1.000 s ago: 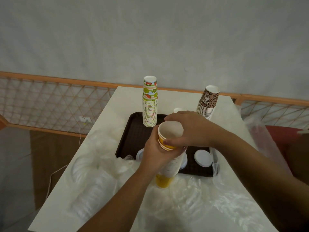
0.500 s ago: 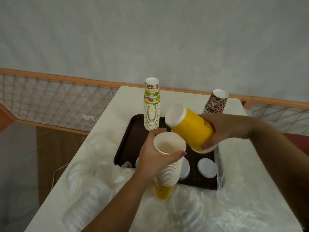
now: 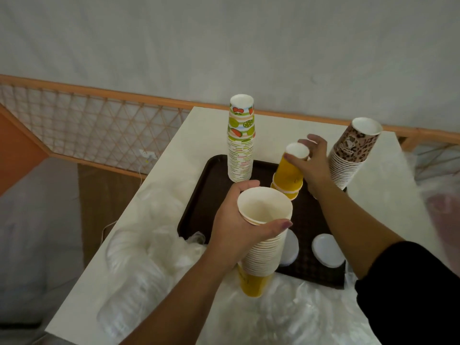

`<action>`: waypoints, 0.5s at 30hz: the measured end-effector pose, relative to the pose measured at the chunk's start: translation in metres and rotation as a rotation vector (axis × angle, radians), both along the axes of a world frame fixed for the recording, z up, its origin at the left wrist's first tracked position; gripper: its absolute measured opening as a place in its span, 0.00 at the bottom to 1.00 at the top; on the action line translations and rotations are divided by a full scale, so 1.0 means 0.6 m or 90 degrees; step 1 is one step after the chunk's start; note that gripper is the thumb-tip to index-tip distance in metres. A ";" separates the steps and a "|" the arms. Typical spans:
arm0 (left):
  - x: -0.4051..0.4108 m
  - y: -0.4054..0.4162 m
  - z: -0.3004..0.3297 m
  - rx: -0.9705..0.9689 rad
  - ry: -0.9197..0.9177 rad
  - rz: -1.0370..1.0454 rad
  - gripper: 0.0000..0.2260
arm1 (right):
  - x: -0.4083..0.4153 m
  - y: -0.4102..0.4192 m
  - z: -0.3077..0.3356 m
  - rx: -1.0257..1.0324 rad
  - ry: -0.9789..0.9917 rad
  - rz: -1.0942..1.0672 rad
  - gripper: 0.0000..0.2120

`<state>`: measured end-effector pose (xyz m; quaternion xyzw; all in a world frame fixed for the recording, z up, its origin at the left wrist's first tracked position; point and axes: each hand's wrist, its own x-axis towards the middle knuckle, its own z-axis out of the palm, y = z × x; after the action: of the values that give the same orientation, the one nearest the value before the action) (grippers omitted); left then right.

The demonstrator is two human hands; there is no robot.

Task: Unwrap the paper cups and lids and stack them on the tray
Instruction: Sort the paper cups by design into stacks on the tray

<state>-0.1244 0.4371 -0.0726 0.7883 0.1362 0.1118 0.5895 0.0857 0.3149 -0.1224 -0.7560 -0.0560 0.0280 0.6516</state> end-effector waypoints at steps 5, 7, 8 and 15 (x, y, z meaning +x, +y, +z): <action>-0.003 -0.001 -0.002 0.011 -0.007 -0.009 0.36 | 0.005 0.012 -0.018 -0.193 -0.055 0.074 0.27; -0.004 -0.002 -0.002 0.020 -0.006 -0.013 0.37 | 0.003 0.015 -0.017 -0.239 -0.027 0.087 0.27; -0.005 -0.003 -0.003 0.022 -0.006 -0.015 0.37 | 0.001 0.016 -0.010 -0.257 -0.027 0.085 0.28; -0.007 -0.010 -0.005 0.010 -0.020 -0.011 0.42 | -0.093 0.015 0.166 -0.305 -0.116 0.270 0.24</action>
<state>-0.1284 0.4314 -0.0758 0.7923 0.1194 0.1205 0.5861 0.0302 0.3241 -0.0228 -0.8588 -0.2620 0.1073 0.4269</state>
